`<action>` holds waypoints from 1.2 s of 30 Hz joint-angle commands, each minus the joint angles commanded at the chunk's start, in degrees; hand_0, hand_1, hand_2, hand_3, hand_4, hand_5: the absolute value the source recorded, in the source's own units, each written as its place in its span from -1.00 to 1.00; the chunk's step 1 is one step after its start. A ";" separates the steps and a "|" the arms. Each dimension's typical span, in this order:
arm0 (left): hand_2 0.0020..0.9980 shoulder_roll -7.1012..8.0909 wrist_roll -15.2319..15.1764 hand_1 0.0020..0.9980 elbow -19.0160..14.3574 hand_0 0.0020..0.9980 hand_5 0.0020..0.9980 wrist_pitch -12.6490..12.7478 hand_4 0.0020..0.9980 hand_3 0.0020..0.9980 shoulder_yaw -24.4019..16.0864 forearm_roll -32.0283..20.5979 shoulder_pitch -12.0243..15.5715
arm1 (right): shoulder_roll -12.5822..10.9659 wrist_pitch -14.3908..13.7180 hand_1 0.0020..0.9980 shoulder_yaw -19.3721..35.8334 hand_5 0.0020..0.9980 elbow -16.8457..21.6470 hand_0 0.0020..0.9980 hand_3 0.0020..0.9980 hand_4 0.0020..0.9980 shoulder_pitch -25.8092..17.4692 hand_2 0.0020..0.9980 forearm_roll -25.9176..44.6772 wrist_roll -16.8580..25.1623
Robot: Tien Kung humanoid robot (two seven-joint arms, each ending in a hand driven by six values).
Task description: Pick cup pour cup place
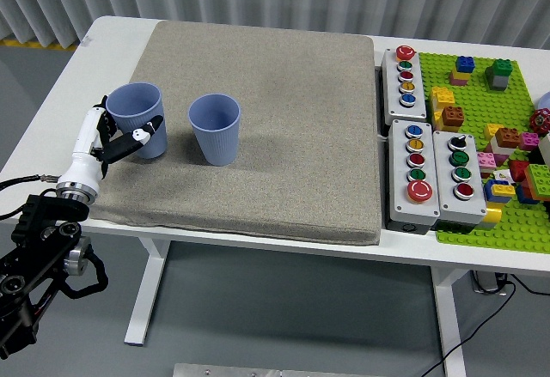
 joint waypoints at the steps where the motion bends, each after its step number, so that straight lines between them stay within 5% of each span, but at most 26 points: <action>1: 0.05 0.22 0.29 0.04 -0.53 0.36 -0.60 0.12 0.51 0.18 -0.13 1.31 -0.04 | -0.02 -0.01 0.40 -0.01 -0.34 0.00 0.39 0.23 -0.66 -0.01 0.26 0.05 0.02; 17: 0.07 3.37 4.40 0.04 -5.73 0.36 -0.62 0.77 0.48 0.18 -0.78 17.13 -2.20 | -0.24 -0.09 0.40 -0.13 -0.35 0.00 0.39 0.23 -0.66 0.07 0.26 0.43 0.15; 36: 0.08 5.36 8.32 0.06 -7.37 0.37 -0.68 0.60 0.43 0.18 1.05 35.41 -6.28 | -0.26 -0.11 0.40 -0.46 -0.35 0.00 0.39 0.23 -0.66 -0.16 0.26 0.78 0.16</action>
